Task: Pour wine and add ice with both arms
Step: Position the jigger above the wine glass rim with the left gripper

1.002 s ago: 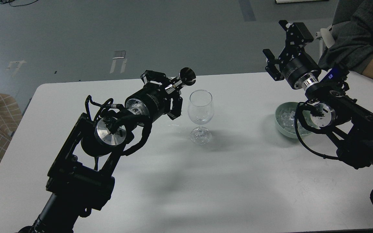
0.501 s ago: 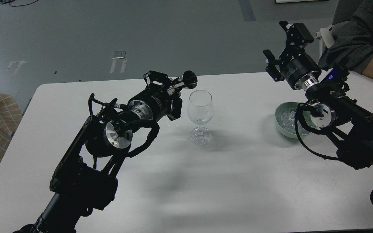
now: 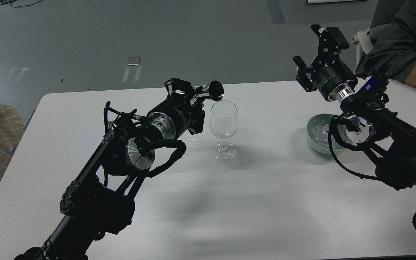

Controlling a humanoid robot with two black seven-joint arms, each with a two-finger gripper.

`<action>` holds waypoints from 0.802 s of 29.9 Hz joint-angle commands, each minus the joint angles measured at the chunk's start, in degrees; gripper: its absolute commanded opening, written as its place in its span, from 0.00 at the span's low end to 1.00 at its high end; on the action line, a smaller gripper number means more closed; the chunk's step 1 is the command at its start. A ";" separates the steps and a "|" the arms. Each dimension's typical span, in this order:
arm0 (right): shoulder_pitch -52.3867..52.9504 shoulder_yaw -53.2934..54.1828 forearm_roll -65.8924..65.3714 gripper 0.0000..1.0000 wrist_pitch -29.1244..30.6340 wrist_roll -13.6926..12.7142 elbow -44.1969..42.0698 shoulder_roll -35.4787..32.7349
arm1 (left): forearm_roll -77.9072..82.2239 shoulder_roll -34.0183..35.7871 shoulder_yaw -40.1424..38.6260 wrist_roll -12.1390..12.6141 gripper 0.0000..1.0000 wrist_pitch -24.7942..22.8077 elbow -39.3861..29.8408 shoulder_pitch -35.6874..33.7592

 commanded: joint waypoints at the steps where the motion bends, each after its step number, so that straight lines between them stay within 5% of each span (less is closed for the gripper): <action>1: -0.01 0.00 0.00 1.00 0.00 0.03 0.00 -0.02 | 1.41 0.00 0.29 0.00 0.04 0.00 -0.02 -0.23; 24: -0.10 0.00 0.00 1.00 0.00 0.03 0.00 0.07 | 13.45 0.00 3.28 0.00 0.04 0.00 0.07 -0.31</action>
